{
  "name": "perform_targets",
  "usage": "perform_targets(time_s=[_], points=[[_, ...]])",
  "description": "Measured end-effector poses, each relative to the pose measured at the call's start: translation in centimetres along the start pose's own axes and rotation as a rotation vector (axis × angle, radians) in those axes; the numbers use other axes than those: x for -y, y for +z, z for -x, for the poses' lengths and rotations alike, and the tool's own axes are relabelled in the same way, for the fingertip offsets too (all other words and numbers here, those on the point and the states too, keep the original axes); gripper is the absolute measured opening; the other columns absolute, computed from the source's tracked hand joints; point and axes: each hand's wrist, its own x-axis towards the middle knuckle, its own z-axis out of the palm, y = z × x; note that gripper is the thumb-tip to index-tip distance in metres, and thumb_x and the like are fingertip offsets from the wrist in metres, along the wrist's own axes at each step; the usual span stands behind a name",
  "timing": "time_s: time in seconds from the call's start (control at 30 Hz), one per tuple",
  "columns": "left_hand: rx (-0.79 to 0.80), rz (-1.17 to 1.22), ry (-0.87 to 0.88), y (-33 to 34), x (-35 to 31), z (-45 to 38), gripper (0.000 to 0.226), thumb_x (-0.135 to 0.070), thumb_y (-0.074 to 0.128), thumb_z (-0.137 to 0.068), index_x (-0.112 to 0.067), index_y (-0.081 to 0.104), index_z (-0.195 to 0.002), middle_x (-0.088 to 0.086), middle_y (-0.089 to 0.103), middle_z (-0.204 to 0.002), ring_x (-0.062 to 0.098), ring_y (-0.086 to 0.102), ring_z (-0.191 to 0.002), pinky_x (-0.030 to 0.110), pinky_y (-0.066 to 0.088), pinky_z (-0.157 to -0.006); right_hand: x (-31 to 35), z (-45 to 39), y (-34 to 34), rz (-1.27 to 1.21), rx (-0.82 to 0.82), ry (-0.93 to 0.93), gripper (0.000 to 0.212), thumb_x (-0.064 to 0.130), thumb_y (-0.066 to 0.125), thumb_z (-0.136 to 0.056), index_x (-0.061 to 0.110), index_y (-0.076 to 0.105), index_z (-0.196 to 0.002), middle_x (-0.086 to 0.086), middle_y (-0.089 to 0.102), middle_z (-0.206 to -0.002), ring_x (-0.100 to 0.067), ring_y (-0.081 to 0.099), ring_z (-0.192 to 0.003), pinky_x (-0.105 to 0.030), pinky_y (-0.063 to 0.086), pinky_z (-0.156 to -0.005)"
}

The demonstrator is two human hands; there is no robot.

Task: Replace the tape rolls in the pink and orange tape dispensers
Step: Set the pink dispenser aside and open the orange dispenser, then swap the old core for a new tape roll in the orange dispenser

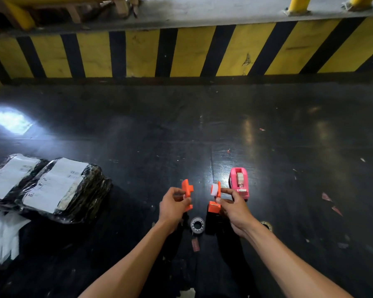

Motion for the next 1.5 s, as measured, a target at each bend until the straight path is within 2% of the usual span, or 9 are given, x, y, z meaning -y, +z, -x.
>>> perform_targets(time_s=[0.1,0.23,0.5,0.6,0.77,1.0,1.07,1.23,1.5], points=[[-0.060,-0.315,0.130,-1.6,0.6,-0.4,0.015,-0.003,0.072,-0.085,-0.011,0.063,-0.095,0.003,0.068,-0.087,0.010,0.064,-0.068,0.011,0.052,-0.052,0.0,0.2,-0.3,0.002,0.006,-0.001,0.033,0.002,0.064,-0.087,0.016,0.056,-0.116,-0.022,0.066,-0.100,-0.017,0.066,-0.065,-0.027,0.055,-0.057],[-0.033,-0.676,0.244,-2.5,1.0,-1.1,0.013,-0.015,0.068,-0.084,-0.020,0.062,-0.094,0.005,0.065,-0.097,0.021,0.062,-0.085,0.032,0.051,-0.072,-0.1,0.6,-0.3,0.040,0.025,-0.037,0.031,0.004,0.067,-0.085,0.026,0.060,-0.107,-0.026,0.068,-0.107,-0.030,0.070,-0.082,-0.047,0.059,-0.080],[0.005,-0.908,0.261,-2.4,1.2,-1.3,0.029,-0.034,0.061,-0.091,-0.018,0.059,-0.116,0.008,0.054,-0.121,0.032,0.052,-0.112,0.044,0.048,-0.096,0.7,2.1,-0.4,0.083,0.074,-0.070,0.032,0.004,0.065,-0.086,0.024,0.059,-0.111,-0.021,0.071,-0.105,-0.039,0.070,-0.094,-0.055,0.056,-0.087],[-0.008,-0.724,0.340,-1.2,-0.1,-0.4,0.031,-0.039,0.062,-0.092,-0.023,0.061,-0.119,0.002,0.058,-0.117,0.023,0.054,-0.110,0.036,0.048,-0.096,0.9,2.3,-0.1,0.107,0.090,-0.094,0.032,0.002,0.065,-0.086,0.021,0.059,-0.111,-0.023,0.070,-0.104,-0.040,0.070,-0.093,-0.054,0.056,-0.087],[0.335,-0.313,0.208,0.9,-2.8,1.5,0.028,-0.037,0.060,-0.097,-0.023,0.064,-0.120,-0.003,0.071,-0.110,0.008,0.066,-0.097,0.017,0.047,-0.074,1.1,2.5,0.6,0.175,0.183,-0.121,0.032,0.003,0.066,-0.086,0.018,0.059,-0.113,-0.022,0.071,-0.101,-0.024,0.072,-0.080,-0.036,0.058,-0.072],[0.219,-0.163,0.199,0.6,-1.4,1.2,0.021,-0.027,0.069,-0.092,-0.025,0.064,-0.113,-0.002,0.073,-0.104,0.009,0.068,-0.090,0.015,0.049,-0.070,0.8,2.6,0.2,0.131,0.118,-0.112,0.031,0.002,0.064,-0.087,0.016,0.059,-0.114,-0.023,0.070,-0.100,-0.031,0.070,-0.083,-0.047,0.058,-0.081],[0.139,-0.315,0.297,0.3,-0.7,0.8,0.022,-0.025,0.070,-0.090,-0.027,0.066,-0.112,-0.004,0.070,-0.104,0.006,0.066,-0.090,0.013,0.051,-0.074,0.6,2.6,-0.1,0.099,0.073,-0.103,0.030,0.001,0.064,-0.086,0.018,0.059,-0.110,-0.022,0.069,-0.101,-0.030,0.069,-0.085,-0.051,0.056,-0.086],[0.077,-1.021,0.495,0.7,0.3,-0.3,0.036,-0.035,0.061,-0.091,-0.037,0.058,-0.127,-0.006,0.064,-0.125,0.023,0.048,-0.121,0.040,0.037,-0.097,0.4,2.5,-0.1,0.094,0.046,-0.089,0.029,0.002,0.065,-0.086,0.021,0.059,-0.108,-0.024,0.069,-0.102,-0.032,0.070,-0.084,-0.052,0.056,-0.087],[0.117,-1.157,0.697,1.2,1.4,0.4,0.040,-0.038,0.057,-0.090,-0.030,0.053,-0.129,-0.001,0.052,-0.129,0.027,0.042,-0.124,0.040,0.036,-0.102,0.4,2.7,-0.8,0.102,0.034,-0.090,0.030,0.001,0.064,-0.087,0.017,0.058,-0.112,-0.022,0.069,-0.100,-0.030,0.069,-0.082,-0.052,0.057,-0.086]])
